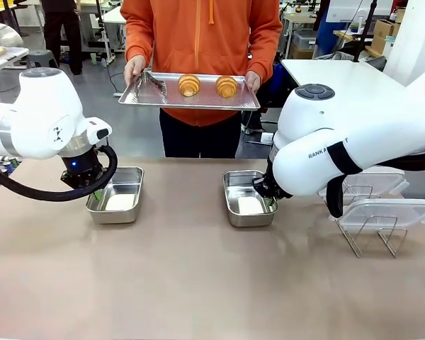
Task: Place the bread in airtight containers.
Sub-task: Lift both Airtight Container.
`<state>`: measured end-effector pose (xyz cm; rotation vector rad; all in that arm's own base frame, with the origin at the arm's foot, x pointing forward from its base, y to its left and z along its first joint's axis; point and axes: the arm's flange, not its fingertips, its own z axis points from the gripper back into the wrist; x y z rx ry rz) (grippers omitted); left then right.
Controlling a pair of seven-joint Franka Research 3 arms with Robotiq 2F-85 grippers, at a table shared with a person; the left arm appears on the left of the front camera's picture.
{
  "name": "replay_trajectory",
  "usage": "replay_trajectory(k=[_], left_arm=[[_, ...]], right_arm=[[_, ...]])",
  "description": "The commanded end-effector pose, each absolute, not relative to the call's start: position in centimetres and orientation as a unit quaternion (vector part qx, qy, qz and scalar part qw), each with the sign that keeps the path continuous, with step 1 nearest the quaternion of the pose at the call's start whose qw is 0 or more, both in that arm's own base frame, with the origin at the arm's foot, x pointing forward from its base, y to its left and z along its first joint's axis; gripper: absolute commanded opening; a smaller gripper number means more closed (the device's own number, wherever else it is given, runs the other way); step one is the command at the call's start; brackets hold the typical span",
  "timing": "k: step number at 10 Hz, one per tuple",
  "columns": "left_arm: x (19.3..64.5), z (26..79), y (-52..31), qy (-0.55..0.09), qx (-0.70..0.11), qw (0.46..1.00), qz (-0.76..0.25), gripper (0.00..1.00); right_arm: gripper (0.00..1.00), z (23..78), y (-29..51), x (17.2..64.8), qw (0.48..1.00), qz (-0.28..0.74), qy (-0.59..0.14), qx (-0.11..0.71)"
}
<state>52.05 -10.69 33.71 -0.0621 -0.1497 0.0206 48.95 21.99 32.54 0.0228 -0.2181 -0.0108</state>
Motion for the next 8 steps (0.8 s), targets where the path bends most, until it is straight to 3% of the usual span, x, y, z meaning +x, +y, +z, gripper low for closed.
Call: replay_trajectory(k=[1,5,8], left_arm=[[51.8,38.0,-10.0,-0.078,-0.062,0.995,0.012,0.0],[49.5,47.4,-9.7,-0.105,-0.074,0.992,0.002,0.0],[49.1,49.1,-10.9,-0.108,-0.066,0.992,0.002,0.0]], right_arm=[[0.0,36.5,22.1,49.8,0.996,-0.002,-0.085,0.021],[0.0,46.7,18.7,48.6,0.995,0.029,-0.09,0.041],[0.0,48.2,18.0,47.6,0.991,0.022,-0.118,0.052]])
